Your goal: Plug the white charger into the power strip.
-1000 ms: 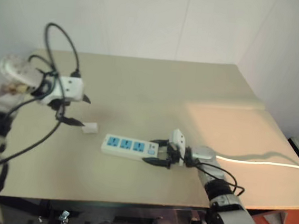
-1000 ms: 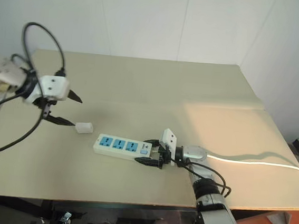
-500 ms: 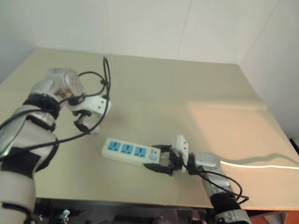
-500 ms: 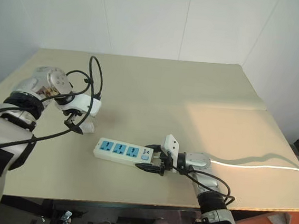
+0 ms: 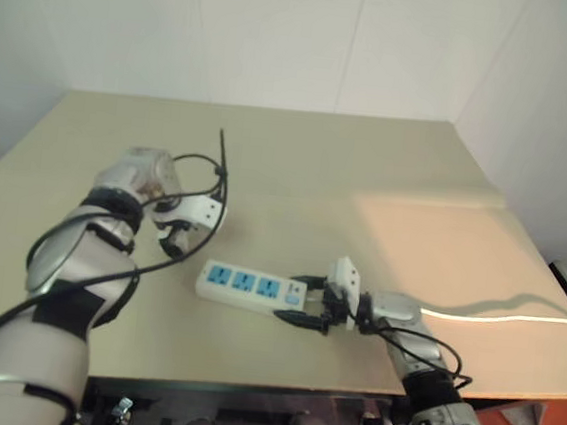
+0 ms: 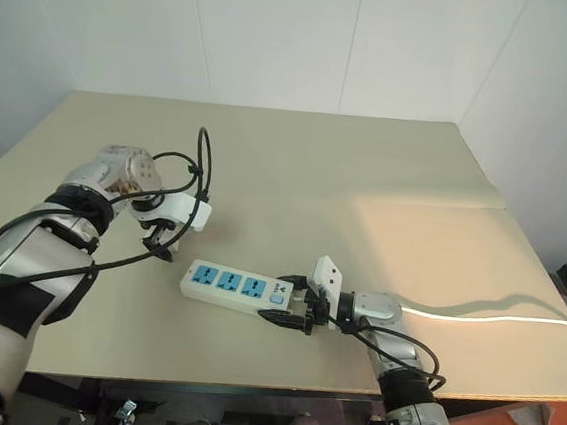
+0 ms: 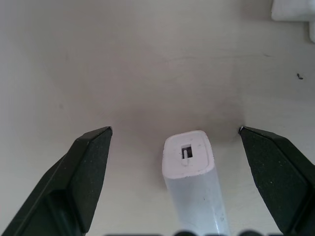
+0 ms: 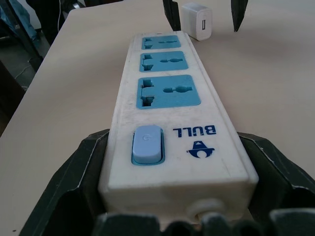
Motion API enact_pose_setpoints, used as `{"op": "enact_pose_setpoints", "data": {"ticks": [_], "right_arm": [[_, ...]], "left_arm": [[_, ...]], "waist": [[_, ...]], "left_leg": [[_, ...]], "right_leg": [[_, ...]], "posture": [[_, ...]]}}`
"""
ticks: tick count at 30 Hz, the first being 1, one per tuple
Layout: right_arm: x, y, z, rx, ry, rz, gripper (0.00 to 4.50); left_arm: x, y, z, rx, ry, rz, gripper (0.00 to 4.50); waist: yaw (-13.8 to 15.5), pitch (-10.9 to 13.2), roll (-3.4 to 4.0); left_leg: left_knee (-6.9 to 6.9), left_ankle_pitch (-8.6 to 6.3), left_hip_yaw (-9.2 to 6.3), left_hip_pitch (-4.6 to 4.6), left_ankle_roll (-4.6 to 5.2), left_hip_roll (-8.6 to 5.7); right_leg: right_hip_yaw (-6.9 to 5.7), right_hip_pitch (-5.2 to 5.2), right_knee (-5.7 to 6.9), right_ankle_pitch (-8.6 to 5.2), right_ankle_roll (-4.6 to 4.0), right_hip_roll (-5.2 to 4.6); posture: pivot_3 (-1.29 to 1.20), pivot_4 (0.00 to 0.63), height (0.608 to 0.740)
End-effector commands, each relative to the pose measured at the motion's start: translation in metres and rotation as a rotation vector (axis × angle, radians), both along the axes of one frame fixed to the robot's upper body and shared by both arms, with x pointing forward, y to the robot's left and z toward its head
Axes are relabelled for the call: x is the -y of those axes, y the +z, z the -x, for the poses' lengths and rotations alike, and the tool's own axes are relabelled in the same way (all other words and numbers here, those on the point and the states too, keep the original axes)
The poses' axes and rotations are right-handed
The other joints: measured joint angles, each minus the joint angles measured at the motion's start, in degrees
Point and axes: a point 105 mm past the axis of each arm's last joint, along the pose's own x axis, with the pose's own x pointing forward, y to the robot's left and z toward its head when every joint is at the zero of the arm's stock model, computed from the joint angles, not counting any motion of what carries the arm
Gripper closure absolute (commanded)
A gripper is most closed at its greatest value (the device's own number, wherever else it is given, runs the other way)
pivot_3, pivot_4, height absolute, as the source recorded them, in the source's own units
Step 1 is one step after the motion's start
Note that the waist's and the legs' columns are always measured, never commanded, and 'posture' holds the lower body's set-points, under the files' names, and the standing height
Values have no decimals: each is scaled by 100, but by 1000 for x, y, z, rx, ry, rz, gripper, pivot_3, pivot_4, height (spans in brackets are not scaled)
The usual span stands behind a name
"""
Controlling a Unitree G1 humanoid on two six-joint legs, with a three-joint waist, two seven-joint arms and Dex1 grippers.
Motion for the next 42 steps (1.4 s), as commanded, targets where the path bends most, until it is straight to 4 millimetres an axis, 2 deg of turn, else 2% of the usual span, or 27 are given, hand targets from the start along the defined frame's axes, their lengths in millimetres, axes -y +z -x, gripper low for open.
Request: {"op": "enact_pose_setpoints", "data": {"ticks": [1,7,8,10,19,24,29,32,39,42], "right_arm": [[-1,11,0,36,-3,-25,1059],[-1,10,0,35,-6,-22,1059],[0,10,0,35,-6,-23,1059],[0,10,0,33,-7,-22,1059],[0,8,1,25,-13,-24,1059],[1,7,2,22,-18,-26,1059],[-1,6,8,20,3,-22,1059],[-5,5,12,15,38,-13,1059],[-12,1,13,7,102,2,1059],[-15,0,12,7,137,20,1059]], "left_arm": [[4,7,-3,14,33,20,0],[8,1,-5,10,71,26,0],[8,0,-4,6,72,21,183],[7,-3,-4,-1,78,17,580],[12,-9,-2,-20,90,35,3410],[16,-3,-6,12,84,75,3483],[32,26,-8,64,19,294,3483],[37,48,-5,113,-60,452,3483],[66,97,23,163,-327,982,3483],[82,99,46,125,-409,1190,3483]], "waist": [[0,0,0],[0,0,0],[0,0,0],[6,0,0],[74,-2,2],[126,-2,3],[132,-2,1],[108,0,0],[96,-1,1],[90,-2,3]], "left_leg": [[0,0,0,1,0,0],[1,0,0,4,0,-1],[2,0,0,5,0,-1],[3,0,0,6,0,-1],[13,0,-1,20,0,-2],[13,0,-1,21,0,-1],[17,0,-2,5,0,0],[18,-1,-2,-6,1,1],[24,-1,-3,4,1,4],[32,-1,-4,1,2,6]], "right_leg": [[0,1,0,0,0,0],[0,6,1,-2,4,0],[0,6,2,-2,3,0],[0,7,3,-2,3,0],[0,25,7,-8,18,0],[0,25,7,-9,20,1],[-2,12,5,-7,17,0],[-2,1,3,13,-17,-2],[-7,9,10,13,-17,-1],[-7,10,12,14,-18,-2]], "posture": [[0,150,740],[0,150,740],[0,150,740],[0,150,740],[0,150,740],[0,150,740],[0,150,740],[0,150,740],[0,150,740],[0,150,740]]}}
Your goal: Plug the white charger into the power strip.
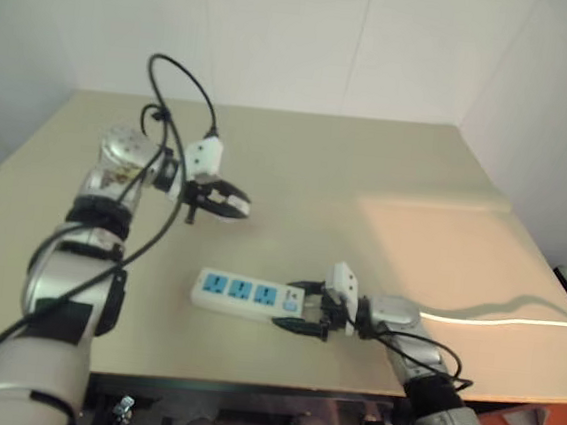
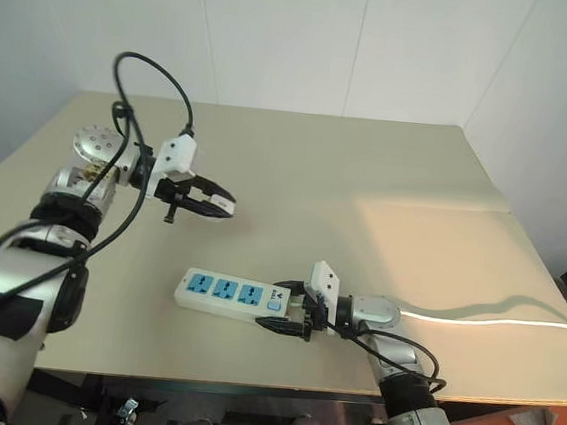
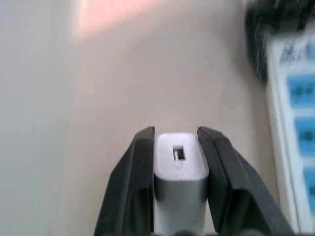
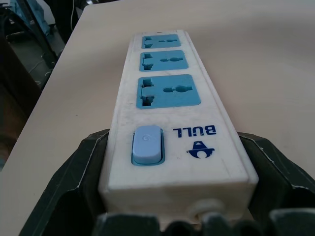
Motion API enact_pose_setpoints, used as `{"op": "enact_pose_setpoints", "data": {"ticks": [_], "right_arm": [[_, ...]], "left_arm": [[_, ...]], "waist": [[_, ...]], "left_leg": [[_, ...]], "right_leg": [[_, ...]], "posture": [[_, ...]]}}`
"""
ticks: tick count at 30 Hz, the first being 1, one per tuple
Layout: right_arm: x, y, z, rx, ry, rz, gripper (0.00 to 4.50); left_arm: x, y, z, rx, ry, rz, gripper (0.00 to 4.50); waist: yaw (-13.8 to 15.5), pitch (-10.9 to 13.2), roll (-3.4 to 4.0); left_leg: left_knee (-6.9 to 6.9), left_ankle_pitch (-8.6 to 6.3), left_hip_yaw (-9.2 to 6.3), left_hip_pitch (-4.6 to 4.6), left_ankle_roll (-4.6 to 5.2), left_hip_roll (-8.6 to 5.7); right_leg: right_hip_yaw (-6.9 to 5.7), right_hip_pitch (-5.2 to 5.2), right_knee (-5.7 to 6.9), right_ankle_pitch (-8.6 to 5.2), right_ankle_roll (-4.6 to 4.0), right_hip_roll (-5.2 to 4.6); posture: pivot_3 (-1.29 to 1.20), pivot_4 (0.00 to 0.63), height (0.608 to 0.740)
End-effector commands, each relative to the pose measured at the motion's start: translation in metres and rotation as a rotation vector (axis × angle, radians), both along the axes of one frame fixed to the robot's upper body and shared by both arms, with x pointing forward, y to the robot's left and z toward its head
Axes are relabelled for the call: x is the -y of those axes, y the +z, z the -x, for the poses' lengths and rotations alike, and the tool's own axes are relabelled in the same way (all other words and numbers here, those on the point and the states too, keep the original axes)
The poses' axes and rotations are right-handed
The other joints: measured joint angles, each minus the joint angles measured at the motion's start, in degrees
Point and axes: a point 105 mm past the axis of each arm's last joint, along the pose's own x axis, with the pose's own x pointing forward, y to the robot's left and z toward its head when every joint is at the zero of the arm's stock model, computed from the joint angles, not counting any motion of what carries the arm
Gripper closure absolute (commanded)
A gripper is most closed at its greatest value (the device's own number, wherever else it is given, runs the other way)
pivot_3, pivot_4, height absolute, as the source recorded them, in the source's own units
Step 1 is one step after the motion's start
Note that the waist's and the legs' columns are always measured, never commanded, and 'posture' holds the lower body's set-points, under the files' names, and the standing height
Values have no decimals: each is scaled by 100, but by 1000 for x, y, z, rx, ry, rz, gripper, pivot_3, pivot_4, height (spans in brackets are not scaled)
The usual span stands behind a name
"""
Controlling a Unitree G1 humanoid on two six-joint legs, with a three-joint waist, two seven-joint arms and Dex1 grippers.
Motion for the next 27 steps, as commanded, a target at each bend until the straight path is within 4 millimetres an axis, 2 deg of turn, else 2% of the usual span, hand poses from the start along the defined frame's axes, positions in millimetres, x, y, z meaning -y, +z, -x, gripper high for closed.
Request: {"op": "enact_pose_setpoints", "data": {"ticks": [1,7,12,17,21,27], "right_arm": [[-9,2,1,10,80,7,1059],[-7,2,-12,4,80,20,1059],[-4,-3,-8,-1,111,37,1059],[-4,-6,-6,-4,120,47,1059],[-5,-5,-7,-2,117,47,1059],[-3,-8,-5,-7,115,51,1059]], "left_arm": [[19,18,30,32,-142,234,3483],[39,7,62,-37,-162,366,3483],[47,-5,76,-99,-156,408,3483],[48,-20,84,-187,-143,424,3483],[42,-40,84,-299,-106,407,3483],[37,-56,87,-379,-89,358,3483]], "waist": [[-26,-2,3],[-96,-2,2],[-107,-4,4],[-102,-4,4],[-106,-4,4],[-104,-4,4]], "left_leg": [[1,-1,0,1,1,1],[8,-1,-6,5,2,5],[6,-2,-8,19,2,3],[6,-2,-8,14,2,3],[5,-2,-8,17,2,3],[5,-2,-8,16,2,3]], "right_leg": [[2,0,0,0,0,0],[0,2,11,3,-5,2],[0,18,6,3,-4,1],[-2,16,0,3,-4,0],[-2,17,0,3,-5,1],[-2,17,-1,3,-5,1]], "posture": [[0,150,740],[0,150,740],[0,150,740],[0,150,740],[0,150,740],[0,150,740]]}}
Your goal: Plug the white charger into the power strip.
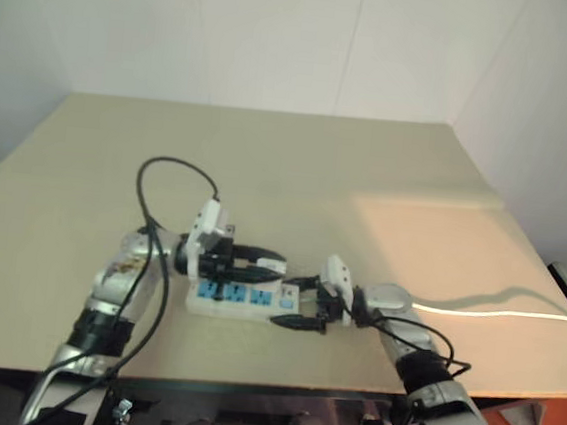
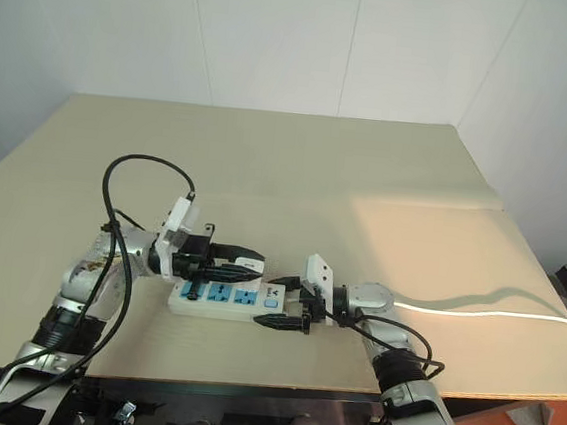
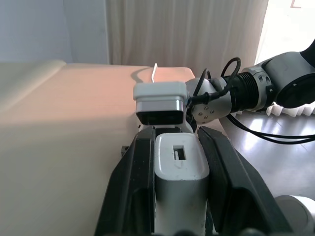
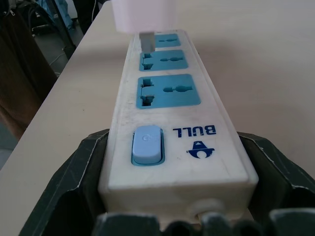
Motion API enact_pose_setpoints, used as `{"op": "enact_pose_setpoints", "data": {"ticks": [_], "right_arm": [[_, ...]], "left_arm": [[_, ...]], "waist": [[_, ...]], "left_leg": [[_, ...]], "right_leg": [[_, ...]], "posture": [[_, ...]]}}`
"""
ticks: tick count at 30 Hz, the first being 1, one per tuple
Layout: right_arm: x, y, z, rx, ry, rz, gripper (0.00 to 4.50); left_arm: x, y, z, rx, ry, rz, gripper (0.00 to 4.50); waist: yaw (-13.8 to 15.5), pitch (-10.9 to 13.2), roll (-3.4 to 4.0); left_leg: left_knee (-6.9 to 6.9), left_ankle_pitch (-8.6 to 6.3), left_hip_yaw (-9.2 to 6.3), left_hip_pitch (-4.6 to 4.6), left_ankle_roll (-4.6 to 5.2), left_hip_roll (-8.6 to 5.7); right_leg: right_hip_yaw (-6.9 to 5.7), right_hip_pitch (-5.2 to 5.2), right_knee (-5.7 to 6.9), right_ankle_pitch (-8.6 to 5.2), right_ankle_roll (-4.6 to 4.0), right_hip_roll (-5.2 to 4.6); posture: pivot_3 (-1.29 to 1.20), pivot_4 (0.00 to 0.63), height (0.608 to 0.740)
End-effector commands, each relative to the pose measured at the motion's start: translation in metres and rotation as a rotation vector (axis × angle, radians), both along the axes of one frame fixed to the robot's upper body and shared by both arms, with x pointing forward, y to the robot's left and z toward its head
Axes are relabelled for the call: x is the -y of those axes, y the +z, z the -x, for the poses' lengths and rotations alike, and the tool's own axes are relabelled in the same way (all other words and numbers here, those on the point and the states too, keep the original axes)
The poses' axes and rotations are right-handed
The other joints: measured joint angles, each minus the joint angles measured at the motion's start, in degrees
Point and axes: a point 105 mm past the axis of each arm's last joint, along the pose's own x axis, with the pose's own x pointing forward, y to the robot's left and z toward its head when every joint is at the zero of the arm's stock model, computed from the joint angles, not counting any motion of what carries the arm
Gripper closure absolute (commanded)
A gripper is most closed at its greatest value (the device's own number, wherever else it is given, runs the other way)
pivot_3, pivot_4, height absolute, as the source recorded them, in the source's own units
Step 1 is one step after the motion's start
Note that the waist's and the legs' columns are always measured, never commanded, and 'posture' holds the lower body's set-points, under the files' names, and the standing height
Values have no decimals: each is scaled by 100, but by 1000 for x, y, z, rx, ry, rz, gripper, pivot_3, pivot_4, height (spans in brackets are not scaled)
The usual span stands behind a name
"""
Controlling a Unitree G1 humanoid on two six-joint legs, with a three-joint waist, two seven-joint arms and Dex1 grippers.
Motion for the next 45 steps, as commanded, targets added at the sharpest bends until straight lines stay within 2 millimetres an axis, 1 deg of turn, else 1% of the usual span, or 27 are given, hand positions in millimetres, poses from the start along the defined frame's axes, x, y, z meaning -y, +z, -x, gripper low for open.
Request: {"op": "enact_pose_setpoints", "data": {"ticks": [1,11,15,27,38,42,45], "right_arm": [[0,-6,5,-8,17,22,1059],[0,-6,7,-2,6,18,1059],[2,-7,7,-5,-4,17,1059],[3,-9,8,-7,-23,15,1059],[4,-8,7,-8,-37,13,1059],[4,-8,6,-8,-40,11,1059],[5,-8,6,-8,-41,11,1059]], "left_arm": [[-1,-3,3,-7,-19,-14,3483],[-6,-19,-1,-47,9,-32,3483],[-4,-25,-3,-41,15,-34,3483],[5,-25,-3,-33,-2,-9,3483],[8,-31,0,-51,-22,-18,3483],[4,-36,-2,-50,-6,-41,3483],[-3,-43,-4,-60,21,-63,3483]], "waist": [[2,0,0],[2,0,0],[15,-1,0],[64,-3,0],[72,-4,1],[78,-4,1],[81,-4,0]], "left_leg": [[0,0,0,0,0,0],[0,0,0,-1,0,0],[-1,0,0,-1,0,0],[-1,0,2,5,0,-1],[-1,0,2,7,0,-1],[-1,0,2,8,0,-1],[-1,0,2,8,0,0]], "right_leg": [[0,0,0,0,0,0],[-1,0,-3,0,0,0],[-1,0,-4,0,0,-1],[0,7,-5,0,0,0],[1,10,-7,-1,1,0],[1,10,-7,-1,1,0],[1,11,-7,-1,1,0]], "posture": [[0,150,740],[0,150,740],[0,150,740],[0,150,740],[0,150,740],[0,150,740],[0,150,740]]}}
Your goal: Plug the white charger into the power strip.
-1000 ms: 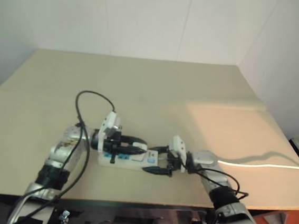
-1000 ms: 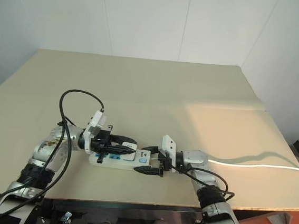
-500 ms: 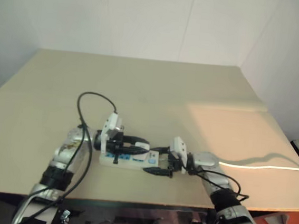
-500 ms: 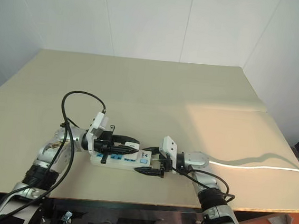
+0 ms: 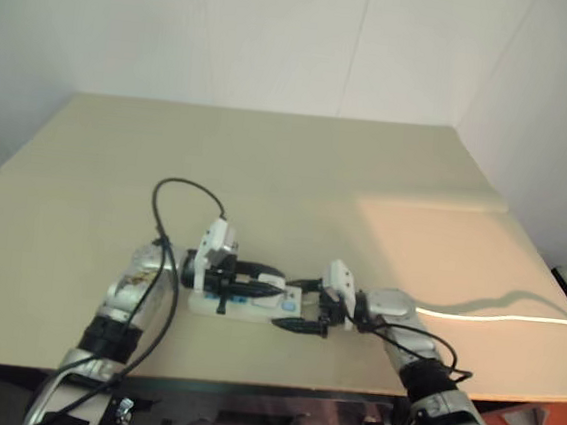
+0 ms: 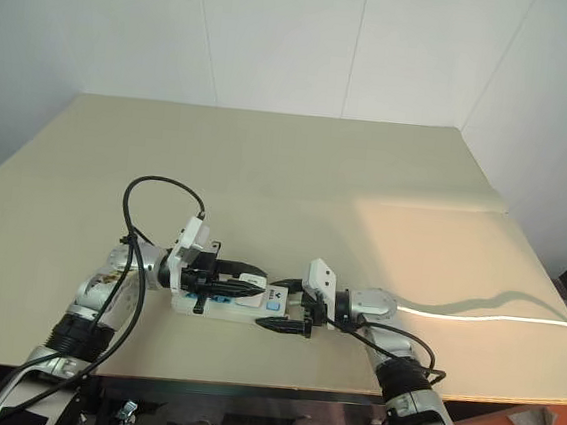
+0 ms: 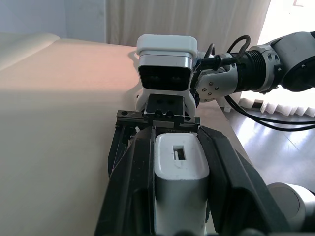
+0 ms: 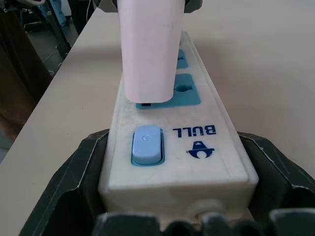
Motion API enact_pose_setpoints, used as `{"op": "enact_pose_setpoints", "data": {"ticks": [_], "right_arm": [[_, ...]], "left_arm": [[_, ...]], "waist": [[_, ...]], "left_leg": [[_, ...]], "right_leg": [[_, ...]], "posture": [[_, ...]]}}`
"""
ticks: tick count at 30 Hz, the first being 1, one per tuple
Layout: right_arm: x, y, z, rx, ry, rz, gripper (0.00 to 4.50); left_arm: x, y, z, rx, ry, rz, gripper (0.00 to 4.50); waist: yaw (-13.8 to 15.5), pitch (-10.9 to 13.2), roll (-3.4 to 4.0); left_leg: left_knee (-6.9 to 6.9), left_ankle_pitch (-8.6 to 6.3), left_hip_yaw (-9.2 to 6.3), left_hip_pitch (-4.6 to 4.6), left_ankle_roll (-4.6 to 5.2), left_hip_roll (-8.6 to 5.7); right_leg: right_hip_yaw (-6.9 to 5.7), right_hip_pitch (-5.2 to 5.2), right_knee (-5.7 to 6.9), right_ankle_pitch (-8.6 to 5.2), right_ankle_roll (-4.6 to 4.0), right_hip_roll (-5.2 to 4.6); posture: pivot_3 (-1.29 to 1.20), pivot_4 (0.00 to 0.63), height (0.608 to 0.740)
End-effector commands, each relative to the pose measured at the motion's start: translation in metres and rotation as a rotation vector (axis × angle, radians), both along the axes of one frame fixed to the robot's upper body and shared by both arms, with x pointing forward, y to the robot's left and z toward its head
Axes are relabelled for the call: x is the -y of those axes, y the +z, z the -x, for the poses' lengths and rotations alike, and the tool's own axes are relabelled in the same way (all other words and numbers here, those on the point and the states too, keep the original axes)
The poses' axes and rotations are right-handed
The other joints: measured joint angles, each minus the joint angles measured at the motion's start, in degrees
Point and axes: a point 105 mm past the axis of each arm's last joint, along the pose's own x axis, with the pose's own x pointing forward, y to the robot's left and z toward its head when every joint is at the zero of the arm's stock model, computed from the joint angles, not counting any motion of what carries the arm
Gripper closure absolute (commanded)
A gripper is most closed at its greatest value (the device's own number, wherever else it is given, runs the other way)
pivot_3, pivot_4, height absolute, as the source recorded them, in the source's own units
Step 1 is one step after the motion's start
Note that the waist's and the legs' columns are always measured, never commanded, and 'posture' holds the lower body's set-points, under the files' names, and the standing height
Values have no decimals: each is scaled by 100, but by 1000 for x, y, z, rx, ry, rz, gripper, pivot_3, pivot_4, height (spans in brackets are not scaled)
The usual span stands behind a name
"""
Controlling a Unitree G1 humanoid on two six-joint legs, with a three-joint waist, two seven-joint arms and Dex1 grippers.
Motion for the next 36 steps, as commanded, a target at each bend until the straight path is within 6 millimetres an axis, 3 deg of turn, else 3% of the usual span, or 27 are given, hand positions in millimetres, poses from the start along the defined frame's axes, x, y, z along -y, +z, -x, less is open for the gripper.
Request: {"op": "enact_pose_setpoints", "data": {"ticks": [1,14,17,36], "right_arm": [[1,-6,2,-25,-5,12,1059],[1,-5,0,-20,-2,21,1059],[1,-5,0,-19,-2,22,1059],[1,-6,1,-16,-5,25,1059]], "left_arm": [[-9,-14,1,-20,25,-57,3483],[-45,-43,1,-96,105,-196,3483],[-46,-46,2,-95,102,-216,3483],[-31,-54,3,-87,18,-242,3483]], "waist": [[-1,0,0],[-87,-10,1],[-97,-11,2],[-84,-39,4]], "left_leg": [[0,0,1,1,0,0],[-25,0,2,61,0,3],[-55,0,7,98,0,3],[-58,0,7,100,0,1]], "right_leg": [[0,0,0,0,0,0],[2,55,-15,-18,27,2],[7,81,-27,-30,41,3],[8,85,-31,-32,44,2]], "posture": [[0,150,740],[0,150,740],[0,150,740],[0,150,740]]}}
